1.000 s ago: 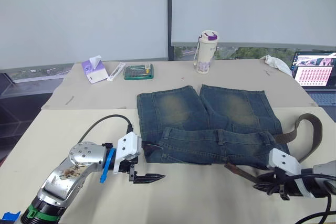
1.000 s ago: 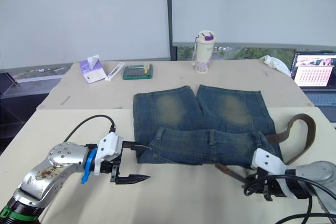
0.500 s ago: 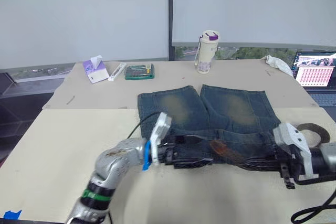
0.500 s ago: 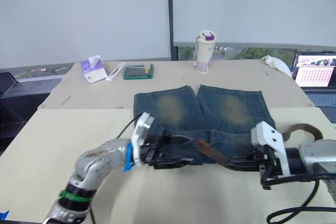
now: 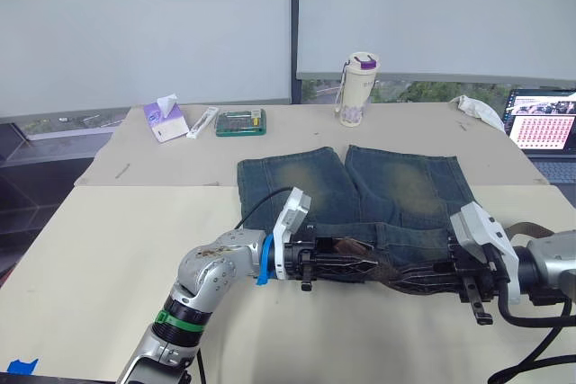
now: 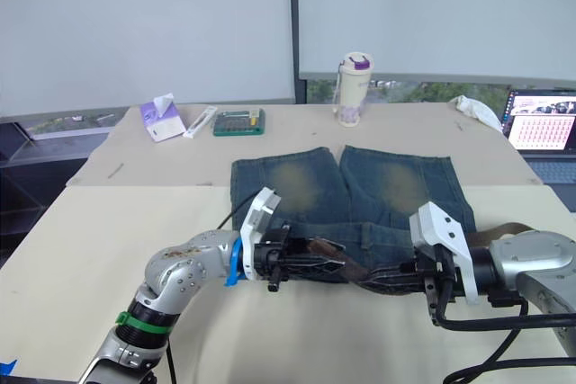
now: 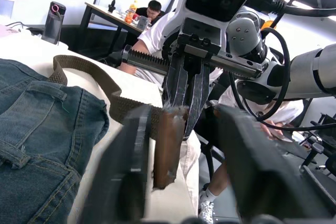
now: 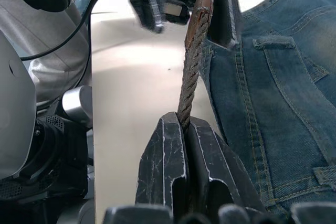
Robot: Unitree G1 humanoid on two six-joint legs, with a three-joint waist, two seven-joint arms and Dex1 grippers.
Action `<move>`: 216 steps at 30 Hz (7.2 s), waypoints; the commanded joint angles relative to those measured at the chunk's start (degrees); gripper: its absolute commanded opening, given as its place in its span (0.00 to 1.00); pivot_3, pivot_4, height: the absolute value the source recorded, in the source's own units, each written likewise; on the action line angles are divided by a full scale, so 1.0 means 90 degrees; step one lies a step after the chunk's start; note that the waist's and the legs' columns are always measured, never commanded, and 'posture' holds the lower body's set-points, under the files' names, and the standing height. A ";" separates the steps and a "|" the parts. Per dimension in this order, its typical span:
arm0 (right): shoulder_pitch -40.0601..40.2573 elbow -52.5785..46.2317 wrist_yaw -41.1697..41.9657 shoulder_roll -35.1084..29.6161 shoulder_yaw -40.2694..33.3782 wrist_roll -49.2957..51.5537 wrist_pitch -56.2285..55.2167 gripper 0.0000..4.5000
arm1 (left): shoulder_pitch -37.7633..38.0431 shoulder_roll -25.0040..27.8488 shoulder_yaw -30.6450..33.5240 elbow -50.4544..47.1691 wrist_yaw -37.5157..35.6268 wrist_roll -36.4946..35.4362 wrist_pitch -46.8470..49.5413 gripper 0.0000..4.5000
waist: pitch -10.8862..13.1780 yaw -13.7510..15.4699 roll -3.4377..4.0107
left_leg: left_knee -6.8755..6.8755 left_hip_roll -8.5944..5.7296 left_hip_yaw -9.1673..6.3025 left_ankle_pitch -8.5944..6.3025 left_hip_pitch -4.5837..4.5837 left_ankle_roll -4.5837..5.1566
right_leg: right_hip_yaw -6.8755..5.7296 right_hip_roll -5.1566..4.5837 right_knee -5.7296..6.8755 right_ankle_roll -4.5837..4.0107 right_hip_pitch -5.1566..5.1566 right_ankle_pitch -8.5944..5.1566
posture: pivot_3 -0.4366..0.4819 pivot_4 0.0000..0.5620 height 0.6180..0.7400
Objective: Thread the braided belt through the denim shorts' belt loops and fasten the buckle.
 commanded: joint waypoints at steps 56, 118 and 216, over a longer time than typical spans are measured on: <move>0.2169 0.0109 -0.4905 0.4336 -0.1036 0.3302 -0.1629 0.00 | -0.0251 -0.0754 0.1181 0.0434 0.2375 -0.1155 0.1540 0.63 | -0.0035 -0.0089 0.0028 | -0.0012 -0.0010 -0.0039 0.0002 0.0001 -0.0009 | 0.0012 -0.0001 -0.0003 0.0035 -0.0010 -0.0021 | 0.48 0.27 1.00; -0.1375 0.6487 -0.1556 0.0578 -0.0740 -0.0868 0.0720 0.00 | -0.1688 0.0991 -0.0044 0.1334 -0.0806 0.2631 -0.2586 0.84 | -0.0011 -0.0143 0.0037 | -0.0014 -0.0004 0.0015 -0.0002 -0.0003 0.0001 | 0.0016 0.0001 -0.0003 0.0006 -0.0001 -0.0018 | 0.48 0.27 1.00; 0.1984 0.0840 -0.2972 0.2070 -0.1335 -0.0331 0.0065 1.00 | -0.1318 -0.1013 0.1014 0.2655 0.1260 0.1715 -0.0592 0.00 | -0.0015 -0.0147 0.0041 | -0.0007 -0.0011 0.0002 -0.0001 -0.0002 -0.0005 | 0.0015 0.0005 0.0005 0.0081 -0.0003 -0.0053 | 0.48 0.27 1.00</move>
